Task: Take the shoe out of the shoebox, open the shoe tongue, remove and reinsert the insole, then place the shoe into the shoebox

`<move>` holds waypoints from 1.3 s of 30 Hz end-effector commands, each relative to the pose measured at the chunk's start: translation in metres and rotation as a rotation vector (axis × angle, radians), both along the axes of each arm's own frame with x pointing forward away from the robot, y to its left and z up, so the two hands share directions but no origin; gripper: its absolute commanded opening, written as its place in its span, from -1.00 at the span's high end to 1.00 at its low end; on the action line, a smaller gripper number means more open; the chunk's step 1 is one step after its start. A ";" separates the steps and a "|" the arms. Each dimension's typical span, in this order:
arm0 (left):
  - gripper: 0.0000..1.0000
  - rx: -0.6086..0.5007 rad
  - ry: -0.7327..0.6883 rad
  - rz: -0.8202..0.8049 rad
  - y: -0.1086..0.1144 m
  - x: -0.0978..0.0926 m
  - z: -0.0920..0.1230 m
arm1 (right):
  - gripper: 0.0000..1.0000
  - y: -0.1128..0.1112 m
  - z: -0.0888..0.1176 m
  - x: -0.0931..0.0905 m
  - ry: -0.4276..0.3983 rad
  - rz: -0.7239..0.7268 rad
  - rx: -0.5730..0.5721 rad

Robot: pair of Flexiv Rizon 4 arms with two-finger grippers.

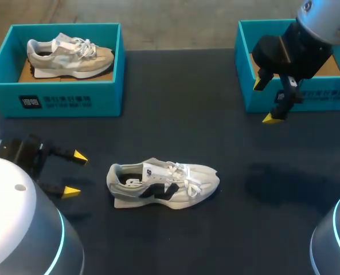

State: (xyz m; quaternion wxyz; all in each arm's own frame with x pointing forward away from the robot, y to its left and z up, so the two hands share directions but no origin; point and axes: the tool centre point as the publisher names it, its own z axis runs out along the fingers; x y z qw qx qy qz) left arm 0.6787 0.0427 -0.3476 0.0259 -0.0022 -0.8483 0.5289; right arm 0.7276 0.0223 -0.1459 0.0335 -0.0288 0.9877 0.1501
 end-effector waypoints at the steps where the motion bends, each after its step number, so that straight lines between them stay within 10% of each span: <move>1: -1.00 -0.023 0.000 0.035 -0.012 -0.003 -0.016 | -1.00 0.001 -0.001 0.001 0.002 -0.001 -0.003; 39: -1.00 -0.023 0.025 0.137 -0.092 0.000 -0.066 | -1.00 0.001 -0.001 0.001 0.002 -0.001 -0.003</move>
